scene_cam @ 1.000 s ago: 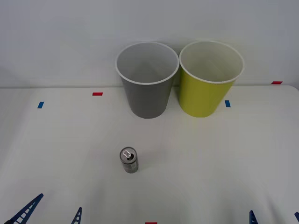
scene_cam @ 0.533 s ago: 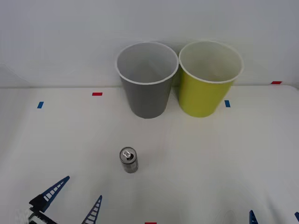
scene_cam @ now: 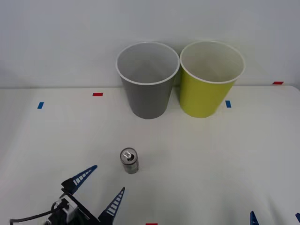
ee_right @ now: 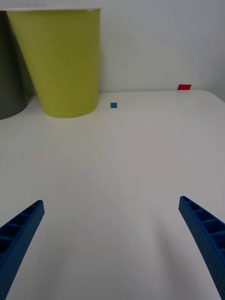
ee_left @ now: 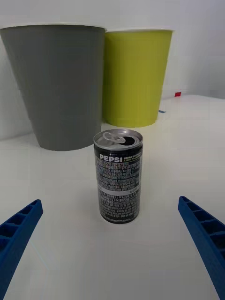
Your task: Put cans in the gray bin and PET bottles in the light green bin.
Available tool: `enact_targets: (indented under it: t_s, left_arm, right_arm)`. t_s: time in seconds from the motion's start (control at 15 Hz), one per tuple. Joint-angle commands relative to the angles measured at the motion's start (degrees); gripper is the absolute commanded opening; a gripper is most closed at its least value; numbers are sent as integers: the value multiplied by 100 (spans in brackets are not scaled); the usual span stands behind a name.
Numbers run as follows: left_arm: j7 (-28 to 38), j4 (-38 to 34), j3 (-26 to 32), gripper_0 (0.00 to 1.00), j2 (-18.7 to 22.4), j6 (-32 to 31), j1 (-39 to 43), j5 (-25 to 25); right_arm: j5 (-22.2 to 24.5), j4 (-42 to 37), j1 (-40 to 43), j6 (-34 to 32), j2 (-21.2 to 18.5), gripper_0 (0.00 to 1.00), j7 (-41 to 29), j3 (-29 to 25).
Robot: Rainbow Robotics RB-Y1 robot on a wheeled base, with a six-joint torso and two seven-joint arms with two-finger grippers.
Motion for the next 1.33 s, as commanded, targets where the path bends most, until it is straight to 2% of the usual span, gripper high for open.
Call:
enact_targets:
  t_s: [0.07,0.4,0.6,1.07,1.33]
  left_arm:
    - [5,5,-42,99,-4,213,-221,2]
    - [111,400,-499,98,-22,230,-968,107]
    - [163,699,-710,97,-171,230,-1346,204]
    - [225,1156,-736,93,-743,266,-1803,441]
    - [225,1174,-745,92,-822,389,-1909,503]
  right_arm:
    - [0,0,0,0,0,100,0,0]
    - [0,0,0,0,0,100,0,0]
    - [0,0,0,0,0,100,0,0]
    - [0,0,0,0,0,100,0,0]
    - [0,0,0,0,0,100,0,0]
